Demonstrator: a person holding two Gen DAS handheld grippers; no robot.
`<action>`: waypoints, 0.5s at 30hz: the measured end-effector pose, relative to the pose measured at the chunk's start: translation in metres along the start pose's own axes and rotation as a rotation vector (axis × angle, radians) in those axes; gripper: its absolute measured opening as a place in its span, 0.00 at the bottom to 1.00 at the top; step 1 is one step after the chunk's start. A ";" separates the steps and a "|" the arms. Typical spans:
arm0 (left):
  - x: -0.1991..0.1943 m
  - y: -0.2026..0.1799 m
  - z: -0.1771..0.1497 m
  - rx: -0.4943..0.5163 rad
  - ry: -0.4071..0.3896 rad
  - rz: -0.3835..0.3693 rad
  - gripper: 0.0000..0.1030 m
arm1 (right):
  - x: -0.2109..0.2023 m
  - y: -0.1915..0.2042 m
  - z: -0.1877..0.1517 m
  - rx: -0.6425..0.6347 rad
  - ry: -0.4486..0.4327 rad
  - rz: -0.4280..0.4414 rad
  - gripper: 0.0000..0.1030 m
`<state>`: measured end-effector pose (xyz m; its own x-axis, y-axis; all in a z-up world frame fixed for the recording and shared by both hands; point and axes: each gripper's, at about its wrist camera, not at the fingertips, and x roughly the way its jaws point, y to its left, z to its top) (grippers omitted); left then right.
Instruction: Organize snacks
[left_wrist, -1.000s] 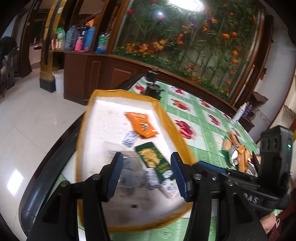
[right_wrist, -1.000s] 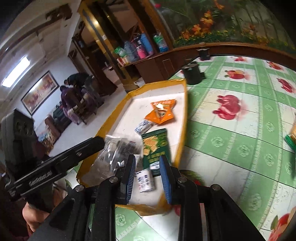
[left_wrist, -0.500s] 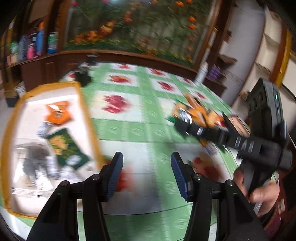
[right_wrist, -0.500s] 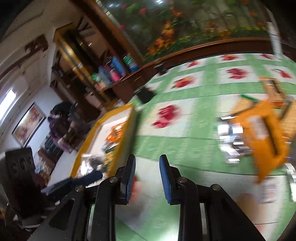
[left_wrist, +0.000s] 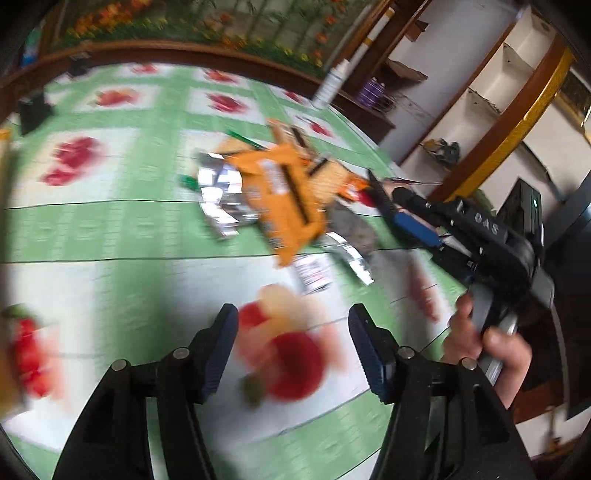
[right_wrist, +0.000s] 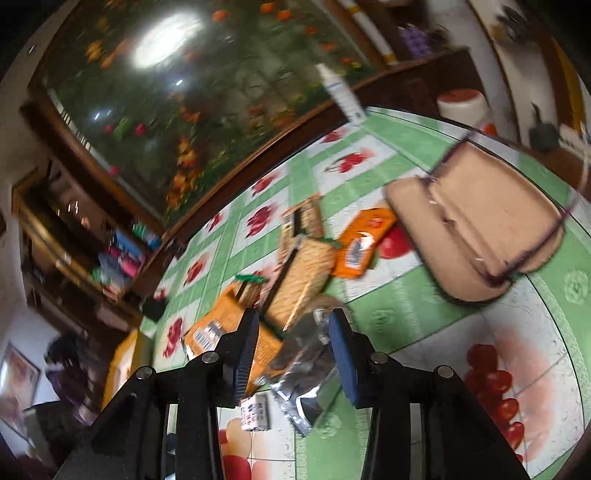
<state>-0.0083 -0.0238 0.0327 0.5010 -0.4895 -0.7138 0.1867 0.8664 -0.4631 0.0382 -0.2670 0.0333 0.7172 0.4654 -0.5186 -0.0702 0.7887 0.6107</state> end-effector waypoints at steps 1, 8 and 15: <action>0.006 -0.003 0.002 -0.008 0.011 -0.005 0.59 | -0.001 -0.002 0.001 0.007 -0.002 0.003 0.41; 0.052 -0.026 0.012 0.014 0.047 0.047 0.58 | -0.005 -0.007 0.000 0.015 0.000 0.000 0.47; 0.054 -0.030 0.009 0.120 0.025 0.147 0.19 | 0.006 -0.011 -0.002 0.022 0.037 -0.027 0.50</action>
<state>0.0206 -0.0754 0.0127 0.5098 -0.3575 -0.7825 0.2133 0.9337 -0.2877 0.0423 -0.2719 0.0226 0.6922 0.4592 -0.5567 -0.0360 0.7924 0.6089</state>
